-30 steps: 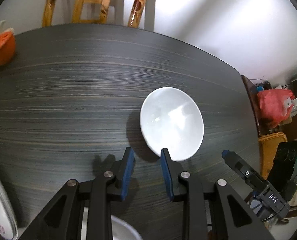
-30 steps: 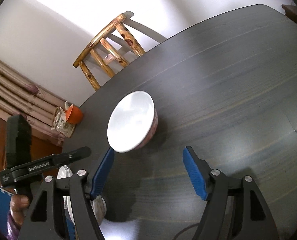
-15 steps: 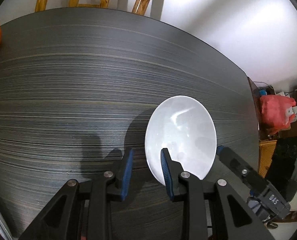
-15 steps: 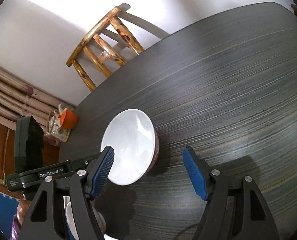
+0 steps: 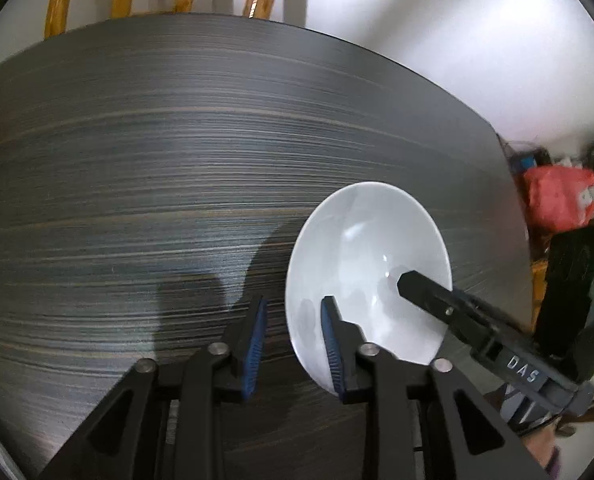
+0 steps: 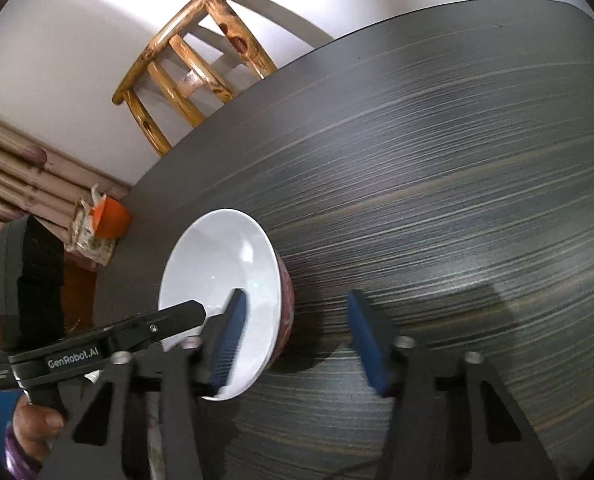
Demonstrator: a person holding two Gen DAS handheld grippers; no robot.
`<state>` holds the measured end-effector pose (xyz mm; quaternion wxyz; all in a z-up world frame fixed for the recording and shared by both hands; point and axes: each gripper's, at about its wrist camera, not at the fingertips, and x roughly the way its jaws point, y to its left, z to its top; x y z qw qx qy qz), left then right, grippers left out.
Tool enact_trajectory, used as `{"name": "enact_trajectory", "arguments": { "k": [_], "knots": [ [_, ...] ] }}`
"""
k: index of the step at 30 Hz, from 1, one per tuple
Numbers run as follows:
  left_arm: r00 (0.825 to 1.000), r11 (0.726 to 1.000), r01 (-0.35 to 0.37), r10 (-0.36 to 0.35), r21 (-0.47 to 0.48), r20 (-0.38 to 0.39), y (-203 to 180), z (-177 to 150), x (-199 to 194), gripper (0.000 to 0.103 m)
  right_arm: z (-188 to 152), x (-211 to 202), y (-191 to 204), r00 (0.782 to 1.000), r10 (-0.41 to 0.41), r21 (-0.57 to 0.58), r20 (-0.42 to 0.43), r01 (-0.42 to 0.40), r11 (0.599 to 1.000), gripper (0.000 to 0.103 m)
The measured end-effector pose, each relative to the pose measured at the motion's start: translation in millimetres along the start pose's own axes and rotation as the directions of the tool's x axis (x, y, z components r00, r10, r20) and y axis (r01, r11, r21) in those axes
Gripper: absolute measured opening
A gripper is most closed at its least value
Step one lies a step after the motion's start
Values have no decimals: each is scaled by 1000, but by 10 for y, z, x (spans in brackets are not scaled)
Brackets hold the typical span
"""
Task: Organize plates and bowls
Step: 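Grasp the rim of the red-patterned white bowl with the left gripper, then lower the red-patterned bowl into the nested bowls with the left gripper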
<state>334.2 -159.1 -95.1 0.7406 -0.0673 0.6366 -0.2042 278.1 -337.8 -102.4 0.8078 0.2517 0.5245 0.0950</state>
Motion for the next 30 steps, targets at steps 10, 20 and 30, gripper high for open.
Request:
{"name": "enact_trajectory", "arguments": {
  "k": [10, 20, 30],
  "knots": [
    [995, 999, -5, -1, 53, 102, -96, -273, -475, 5, -145, -181, 140, 1000, 19, -75, 23, -17, 997, 12],
    [985, 1000, 17, -20, 17, 169, 134, -968, -1168, 5, -582, -743, 513, 988, 151, -67, 42, -148, 987, 12],
    [985, 998, 7, 5, -67, 174, 570, -1709, -1473, 5, -1064, -806, 995, 976, 213, -106, -54, -218, 970, 13]
  ]
}}
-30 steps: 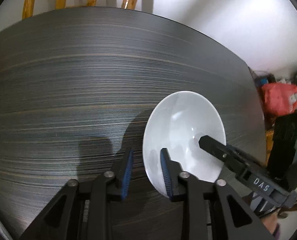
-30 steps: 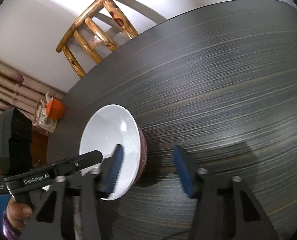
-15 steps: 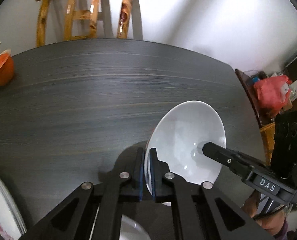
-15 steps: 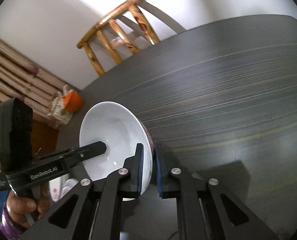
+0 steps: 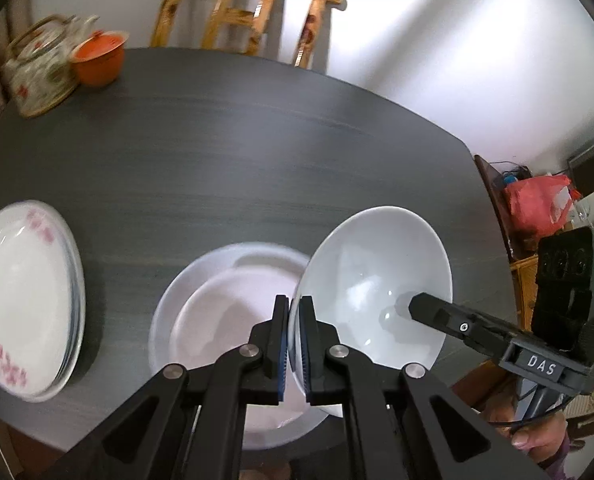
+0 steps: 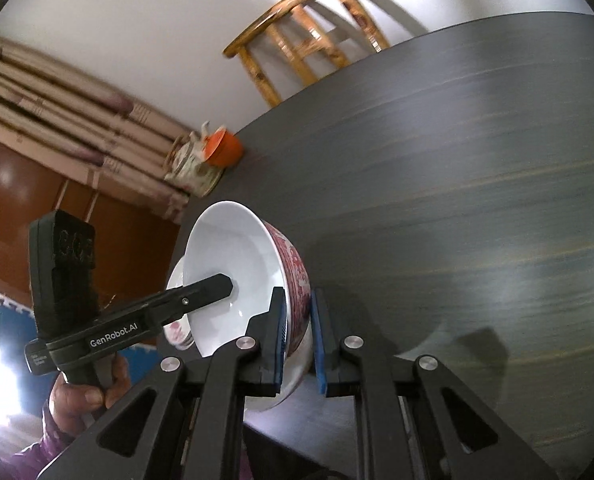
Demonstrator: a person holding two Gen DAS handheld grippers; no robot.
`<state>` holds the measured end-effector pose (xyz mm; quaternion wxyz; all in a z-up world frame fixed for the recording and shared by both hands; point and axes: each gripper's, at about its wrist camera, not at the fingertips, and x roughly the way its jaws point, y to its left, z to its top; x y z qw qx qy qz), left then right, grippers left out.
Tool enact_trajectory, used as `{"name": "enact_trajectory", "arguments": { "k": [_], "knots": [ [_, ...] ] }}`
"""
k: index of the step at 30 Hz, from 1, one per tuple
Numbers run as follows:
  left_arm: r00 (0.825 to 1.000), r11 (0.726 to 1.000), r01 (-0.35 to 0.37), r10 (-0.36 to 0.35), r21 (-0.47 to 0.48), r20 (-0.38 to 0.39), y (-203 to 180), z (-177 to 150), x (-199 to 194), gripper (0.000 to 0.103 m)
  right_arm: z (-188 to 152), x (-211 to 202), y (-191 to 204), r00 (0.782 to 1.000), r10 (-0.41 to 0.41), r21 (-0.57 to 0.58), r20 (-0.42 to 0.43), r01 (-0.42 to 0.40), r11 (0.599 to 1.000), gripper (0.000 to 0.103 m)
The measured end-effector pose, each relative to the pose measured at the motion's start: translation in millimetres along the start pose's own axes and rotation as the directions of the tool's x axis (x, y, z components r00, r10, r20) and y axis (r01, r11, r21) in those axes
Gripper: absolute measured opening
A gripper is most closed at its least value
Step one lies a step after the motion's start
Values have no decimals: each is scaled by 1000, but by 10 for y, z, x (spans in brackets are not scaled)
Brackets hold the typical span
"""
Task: Organize plates and bowls
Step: 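Lower the red-patterned bowl into the nested bowls with the left gripper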
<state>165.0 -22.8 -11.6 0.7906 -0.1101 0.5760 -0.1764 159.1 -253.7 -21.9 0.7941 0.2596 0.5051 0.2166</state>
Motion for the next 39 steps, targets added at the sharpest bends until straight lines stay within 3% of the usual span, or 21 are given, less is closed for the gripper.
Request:
{"name": "enact_trajectory", "arguments": {
  "k": [9, 19, 30, 39],
  "knots": [
    [1000, 998, -7, 7, -62, 7, 356, -273, -116, 5, -249, 264, 374, 997, -10, -54, -74, 6, 999, 14],
    [1000, 996, -27, 26, -88, -7, 533, -374, -12, 5, -329, 420, 469, 993, -33, -62, -111, 27, 998, 13],
    [999, 996, -31, 30, -88, -10, 522, -337, 66, 5, -318, 478, 487, 992, -62, -67, -109, 55, 996, 13],
    [997, 996, -82, 82, -25, -6, 403, -317, 94, 9, -308, 521, 458, 991, -77, -64, -111, 70, 995, 14]
  ]
}}
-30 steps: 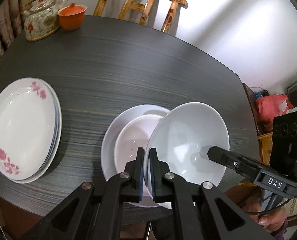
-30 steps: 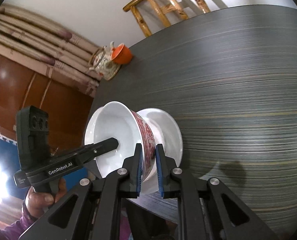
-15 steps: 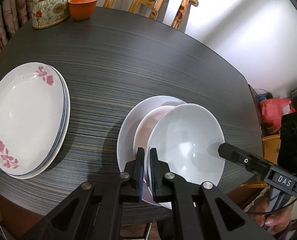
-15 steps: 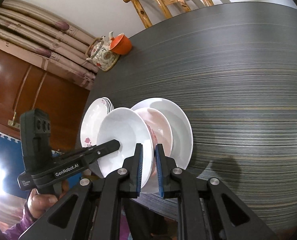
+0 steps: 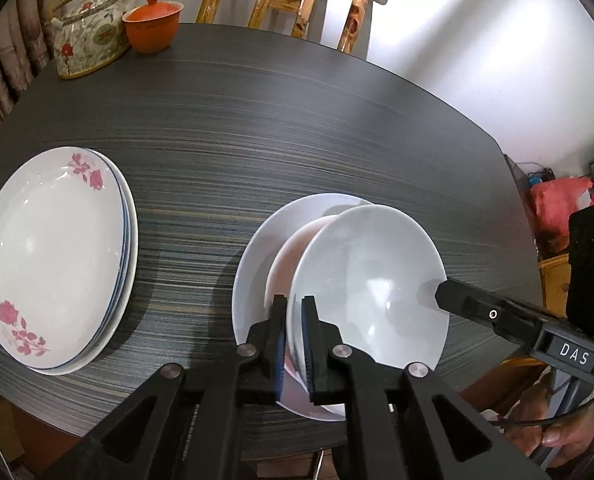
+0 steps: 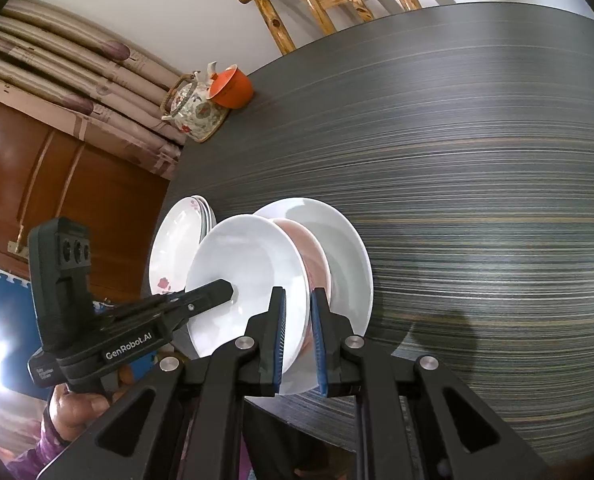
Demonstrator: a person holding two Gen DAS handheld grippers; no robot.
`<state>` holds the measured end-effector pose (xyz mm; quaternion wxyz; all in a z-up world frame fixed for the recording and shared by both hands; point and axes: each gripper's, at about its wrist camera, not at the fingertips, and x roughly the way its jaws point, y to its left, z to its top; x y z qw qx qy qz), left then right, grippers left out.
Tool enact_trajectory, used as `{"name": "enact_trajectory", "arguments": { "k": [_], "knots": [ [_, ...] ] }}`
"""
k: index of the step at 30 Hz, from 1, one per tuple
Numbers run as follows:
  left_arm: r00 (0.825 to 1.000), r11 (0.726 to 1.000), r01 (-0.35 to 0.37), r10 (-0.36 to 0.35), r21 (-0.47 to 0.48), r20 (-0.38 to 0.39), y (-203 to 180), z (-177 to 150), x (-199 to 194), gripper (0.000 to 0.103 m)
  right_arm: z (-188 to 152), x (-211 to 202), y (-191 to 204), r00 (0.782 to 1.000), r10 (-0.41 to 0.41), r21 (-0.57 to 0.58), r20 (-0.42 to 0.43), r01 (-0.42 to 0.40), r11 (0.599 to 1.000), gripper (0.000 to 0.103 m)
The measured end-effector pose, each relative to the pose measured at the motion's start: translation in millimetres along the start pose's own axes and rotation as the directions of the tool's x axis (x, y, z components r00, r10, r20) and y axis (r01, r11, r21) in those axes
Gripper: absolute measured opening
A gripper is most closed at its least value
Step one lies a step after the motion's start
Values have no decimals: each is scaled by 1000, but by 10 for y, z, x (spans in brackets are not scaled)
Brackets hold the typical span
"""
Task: Organize plates and bowls
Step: 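Lower the red-patterned bowl into the nested bowls with the left gripper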
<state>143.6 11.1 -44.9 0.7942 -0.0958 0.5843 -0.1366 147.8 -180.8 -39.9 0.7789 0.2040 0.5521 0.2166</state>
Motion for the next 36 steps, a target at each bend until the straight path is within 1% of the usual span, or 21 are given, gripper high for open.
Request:
{"name": "enact_trajectory", "arguments": {
  "k": [2, 7, 14, 18, 20, 27, 33, 35, 36],
  "knots": [
    [1000, 1000, -7, 7, 10, 1, -20, 2, 4, 12, 2, 17, 15, 1000, -6, -4, 1, 6, 1000, 14],
    [999, 998, -42, 42, 40, -2, -87, 25, 36, 12, -5, 47, 18, 1000, -16, -4, 3, 16, 1000, 15],
    [999, 997, -50, 51, 62, -4, -85, 42, 40, 15, -7, 48, 9, 1000, -16, 2, 3, 16, 1000, 16],
    [999, 997, -41, 42, 70, -5, -111, 51, 54, 17, -5, 54, -6, 1000, -13, 9, 4, 13, 1000, 16],
    [1000, 997, -23, 24, 67, -12, -100, 61, 64, 22, -2, 53, -13, 1000, -13, 8, 2, 13, 1000, 16],
    [1000, 997, -21, 22, 81, -14, -113, 70, 66, 23, -5, 50, -31, 1000, -8, 15, 3, 8, 1000, 16],
    [998, 999, 45, -44, 22, -50, -2, 123, 69, 25, -8, 40, -43, 1000, -5, 17, 1, 5, 1000, 16],
    [997, 998, 53, -52, 20, -54, -14, 126, 69, 29, -14, 37, -42, 1000, -6, 16, -1, 6, 1000, 17],
    [998, 999, 46, -44, 28, -51, -31, 122, 67, 29, -15, 35, -44, 1000, -4, 17, 0, 4, 1000, 17]
  ]
}}
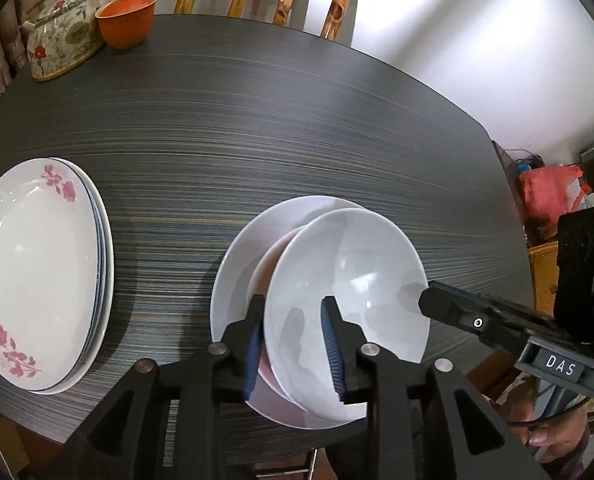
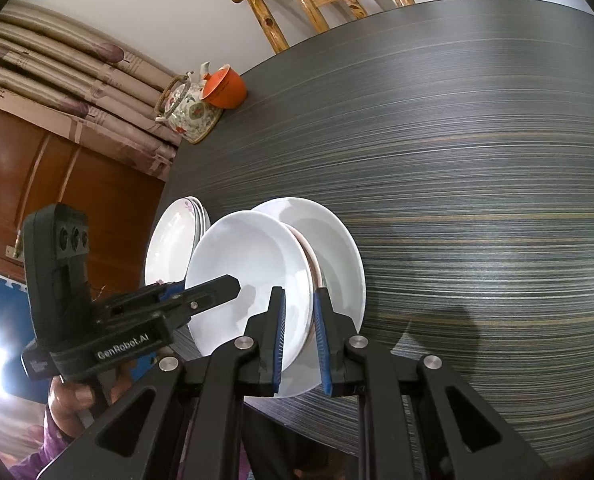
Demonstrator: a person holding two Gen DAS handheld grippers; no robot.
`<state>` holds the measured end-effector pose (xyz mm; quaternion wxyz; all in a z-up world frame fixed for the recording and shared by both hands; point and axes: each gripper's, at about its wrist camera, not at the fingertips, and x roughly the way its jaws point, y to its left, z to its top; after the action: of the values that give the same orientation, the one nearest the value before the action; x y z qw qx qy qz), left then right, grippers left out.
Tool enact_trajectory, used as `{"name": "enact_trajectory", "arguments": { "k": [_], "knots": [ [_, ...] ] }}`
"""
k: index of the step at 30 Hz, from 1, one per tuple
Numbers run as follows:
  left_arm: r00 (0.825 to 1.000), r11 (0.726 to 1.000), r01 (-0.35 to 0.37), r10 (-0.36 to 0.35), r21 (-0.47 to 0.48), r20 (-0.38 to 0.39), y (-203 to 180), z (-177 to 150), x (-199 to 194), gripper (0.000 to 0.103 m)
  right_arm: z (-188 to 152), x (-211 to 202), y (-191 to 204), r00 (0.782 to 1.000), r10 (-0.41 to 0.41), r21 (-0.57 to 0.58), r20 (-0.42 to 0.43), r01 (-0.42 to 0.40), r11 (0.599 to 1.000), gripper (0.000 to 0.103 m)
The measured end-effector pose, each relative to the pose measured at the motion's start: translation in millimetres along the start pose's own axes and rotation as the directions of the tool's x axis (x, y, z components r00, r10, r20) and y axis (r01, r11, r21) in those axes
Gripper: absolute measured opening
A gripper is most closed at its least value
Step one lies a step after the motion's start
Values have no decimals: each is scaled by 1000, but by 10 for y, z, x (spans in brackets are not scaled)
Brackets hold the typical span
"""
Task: Organize plates and bowls
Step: 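Lower the red-patterned bowl into the nested bowls with the left gripper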
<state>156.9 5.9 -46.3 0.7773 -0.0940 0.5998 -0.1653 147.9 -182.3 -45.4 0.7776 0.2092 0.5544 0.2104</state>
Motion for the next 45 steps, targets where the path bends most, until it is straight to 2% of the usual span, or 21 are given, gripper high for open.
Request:
{"name": "enact_trajectory", "arguments": {
  "k": [9, 11, 13, 16, 18, 22, 24, 29, 35, 37, 40, 42, 45],
  "knots": [
    [995, 990, -96, 94, 101, 29, -177, -45, 11, 31, 0, -9, -2, 1000, 4, 2, -8, -4, 1000, 21],
    [999, 996, -48, 48, 74, 7, -140, -22, 14, 40, -2, -10, 5, 1000, 4, -1, -11, -4, 1000, 22],
    [1000, 999, -9, 9, 37, -4, -83, 5, 8, 41, -7, -14, 10, 1000, 7, 0, -12, -7, 1000, 23],
    [1000, 999, -5, 5, 34, -13, -69, 17, 11, 41, 1, -6, 11, 1000, 7, -4, -16, -7, 1000, 24],
    [999, 999, 47, -47, -15, -24, -4, 42, 8, 44, 1, -9, 1, 1000, 7, -4, -17, -7, 1000, 24],
    [986, 978, 157, -163, -139, -38, 220, 122, -6, 45, -16, 1, -6, 1000, 3, -7, -26, -3, 1000, 24],
    [981, 970, 177, -187, -164, -48, 276, 143, -8, 45, -23, 10, 4, 1000, -2, -16, -30, 1, 1000, 24],
    [993, 991, 93, -99, -99, -57, 137, 154, -42, 45, -36, 58, 30, 999, -20, -30, -41, 18, 999, 24],
    [999, 1000, -10, 10, -9, -52, -123, 144, -23, 45, -11, 123, 64, 997, -53, -43, -55, 50, 998, 24],
    [999, 1000, -1, 0, -23, -55, -108, 148, -22, 45, -12, 154, 81, 996, -69, -60, -65, 65, 996, 24],
    [996, 991, 77, -82, -111, -45, 28, 172, -37, 45, -20, 201, 129, 992, -107, -101, -73, 100, 990, 24],
    [993, 986, 101, -108, -132, -43, 78, 186, -37, 45, -17, 223, 156, 990, -122, -125, -71, 113, 986, 20],
    [997, 994, 68, -72, -90, -39, 37, 177, -41, 45, -7, 235, 162, 989, -135, -146, -65, 125, 981, 12]
  ]
}}
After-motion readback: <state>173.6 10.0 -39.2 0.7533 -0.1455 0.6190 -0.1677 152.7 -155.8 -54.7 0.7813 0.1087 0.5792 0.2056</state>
